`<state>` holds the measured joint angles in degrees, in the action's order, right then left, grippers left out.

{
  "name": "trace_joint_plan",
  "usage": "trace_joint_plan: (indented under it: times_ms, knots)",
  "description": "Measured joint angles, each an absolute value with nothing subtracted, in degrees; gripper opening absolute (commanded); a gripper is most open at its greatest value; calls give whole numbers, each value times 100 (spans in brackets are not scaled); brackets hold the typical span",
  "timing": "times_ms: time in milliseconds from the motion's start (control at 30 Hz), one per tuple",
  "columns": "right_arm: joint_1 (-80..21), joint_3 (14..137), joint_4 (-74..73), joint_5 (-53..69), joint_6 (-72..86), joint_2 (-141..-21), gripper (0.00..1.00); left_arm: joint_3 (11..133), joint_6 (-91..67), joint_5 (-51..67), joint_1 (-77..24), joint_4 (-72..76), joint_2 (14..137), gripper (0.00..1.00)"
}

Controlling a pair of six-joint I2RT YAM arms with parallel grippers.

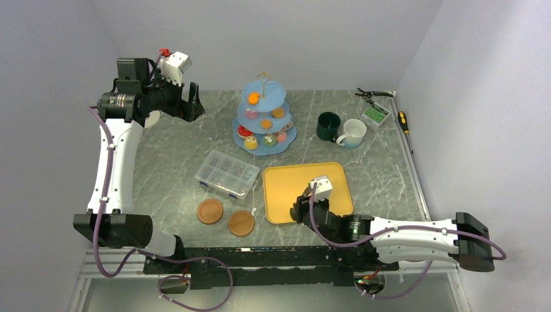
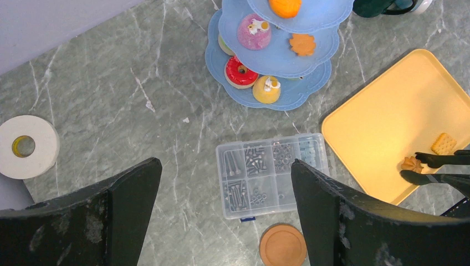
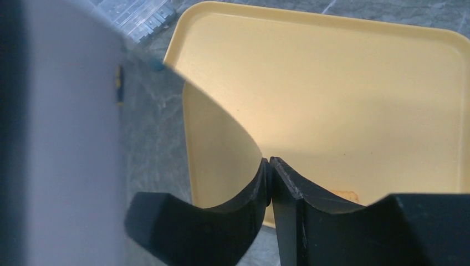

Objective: Serve the afternoon tea

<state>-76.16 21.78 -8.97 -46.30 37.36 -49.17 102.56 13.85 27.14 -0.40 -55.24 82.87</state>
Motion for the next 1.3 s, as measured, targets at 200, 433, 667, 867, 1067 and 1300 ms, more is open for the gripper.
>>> trace_joint_plan:
  times_ms: [200,433,667,867,1067,1300]
  knots:
    - [-7651,2180,-703,-4711,3780,-5068,44,10259,1385,2711,-40,-5527,8287,93]
    - [-7642,2233,-676,-4825,3247,-5006,42,10259,1385,2709,-40,-5524,8287,93]
    - [-7109,2810,-244,-4670,2126,-5002,42,10259,1385,2709,-40,-5524,8287,93]
    - [-5680,3800,416,-3833,1155,-5203,42,10259,1385,2707,-40,-5522,8287,93]
    - [-4716,5015,906,-2825,322,-6099,42,10259,1387,2696,-40,-5518,8287,93]
    - [-3760,6580,1452,-1811,-156,-7487,42,10259,1385,2703,-40,-5516,8287,93]
